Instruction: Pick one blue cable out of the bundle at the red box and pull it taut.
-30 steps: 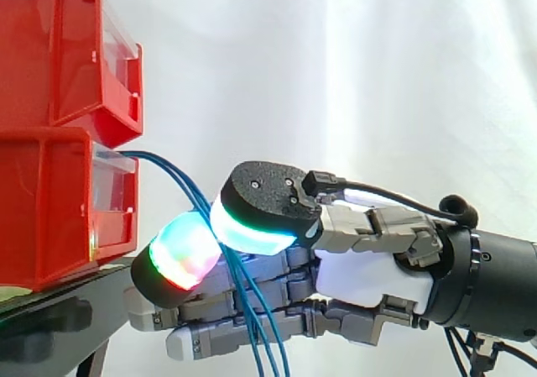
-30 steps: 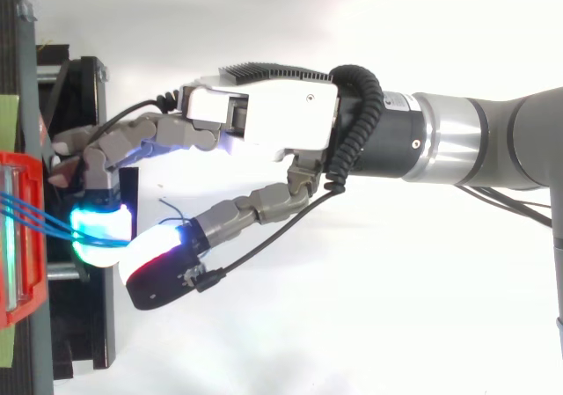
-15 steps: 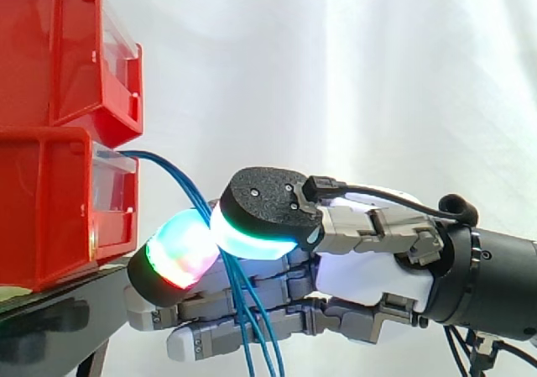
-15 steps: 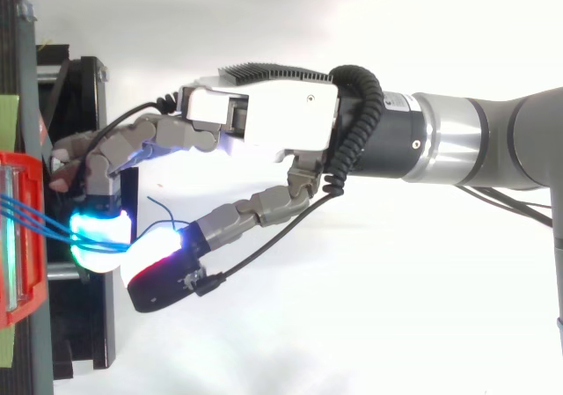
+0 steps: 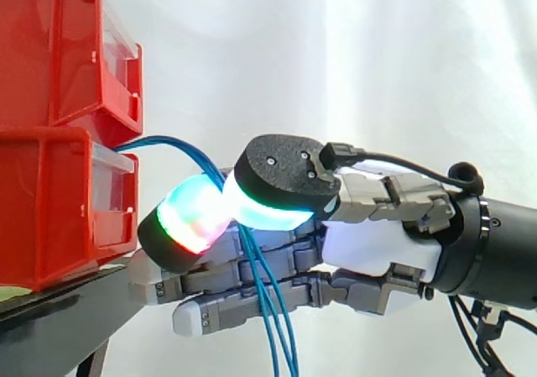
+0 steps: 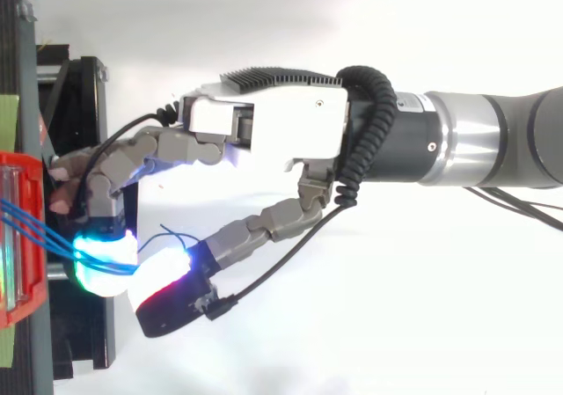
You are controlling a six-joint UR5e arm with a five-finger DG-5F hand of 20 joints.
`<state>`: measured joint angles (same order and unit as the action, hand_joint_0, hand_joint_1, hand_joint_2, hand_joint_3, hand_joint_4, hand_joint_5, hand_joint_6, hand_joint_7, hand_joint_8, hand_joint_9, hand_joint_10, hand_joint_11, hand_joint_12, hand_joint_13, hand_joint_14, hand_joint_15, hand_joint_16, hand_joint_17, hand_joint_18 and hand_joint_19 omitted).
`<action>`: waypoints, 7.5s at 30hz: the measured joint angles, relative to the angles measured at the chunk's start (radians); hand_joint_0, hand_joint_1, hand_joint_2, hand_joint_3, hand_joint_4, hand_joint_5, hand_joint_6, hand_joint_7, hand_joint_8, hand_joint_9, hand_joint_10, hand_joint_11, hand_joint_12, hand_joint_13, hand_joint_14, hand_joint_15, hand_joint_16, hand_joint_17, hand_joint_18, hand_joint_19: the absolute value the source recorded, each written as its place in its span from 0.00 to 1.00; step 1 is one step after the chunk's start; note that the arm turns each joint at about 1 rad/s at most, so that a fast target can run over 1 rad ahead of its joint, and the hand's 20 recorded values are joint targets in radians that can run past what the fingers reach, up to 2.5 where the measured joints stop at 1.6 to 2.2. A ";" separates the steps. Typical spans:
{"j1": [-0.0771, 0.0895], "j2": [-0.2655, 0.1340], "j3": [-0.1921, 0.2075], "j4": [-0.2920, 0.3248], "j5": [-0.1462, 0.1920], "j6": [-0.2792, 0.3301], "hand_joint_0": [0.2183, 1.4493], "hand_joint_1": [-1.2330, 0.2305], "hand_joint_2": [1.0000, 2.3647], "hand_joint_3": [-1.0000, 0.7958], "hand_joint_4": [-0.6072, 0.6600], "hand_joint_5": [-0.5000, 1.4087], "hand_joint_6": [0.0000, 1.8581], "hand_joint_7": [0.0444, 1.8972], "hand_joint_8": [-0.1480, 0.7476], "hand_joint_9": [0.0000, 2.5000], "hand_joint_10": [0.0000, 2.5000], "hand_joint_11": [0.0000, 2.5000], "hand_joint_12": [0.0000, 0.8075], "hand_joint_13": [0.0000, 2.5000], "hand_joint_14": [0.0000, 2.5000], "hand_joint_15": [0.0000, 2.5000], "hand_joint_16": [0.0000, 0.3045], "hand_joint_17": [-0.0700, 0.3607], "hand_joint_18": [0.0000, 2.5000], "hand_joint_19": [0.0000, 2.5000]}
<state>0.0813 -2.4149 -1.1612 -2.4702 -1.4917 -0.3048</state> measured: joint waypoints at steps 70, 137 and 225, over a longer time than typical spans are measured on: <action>-0.012 0.082 0.000 -0.203 -0.013 -0.005 0.21 0.38 0.00 0.28 0.68 0.19 0.44 0.47 0.56 0.30 0.00 0.13 0.49 0.19 0.00 0.05 0.22 0.52 0.23 0.11; -0.012 0.082 0.000 -0.202 -0.014 -0.009 0.31 0.33 0.01 0.42 0.67 0.18 0.46 0.51 0.53 0.30 0.00 0.15 0.45 0.21 0.00 0.07 0.20 0.47 0.24 0.13; -0.012 0.086 0.001 -0.202 -0.017 -0.014 0.19 0.37 0.00 0.28 0.68 0.18 0.44 0.43 0.56 0.29 0.00 0.16 0.50 0.20 0.00 0.07 0.23 0.52 0.26 0.13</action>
<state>0.0691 -2.3286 -1.1597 -2.6722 -1.5092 -0.3191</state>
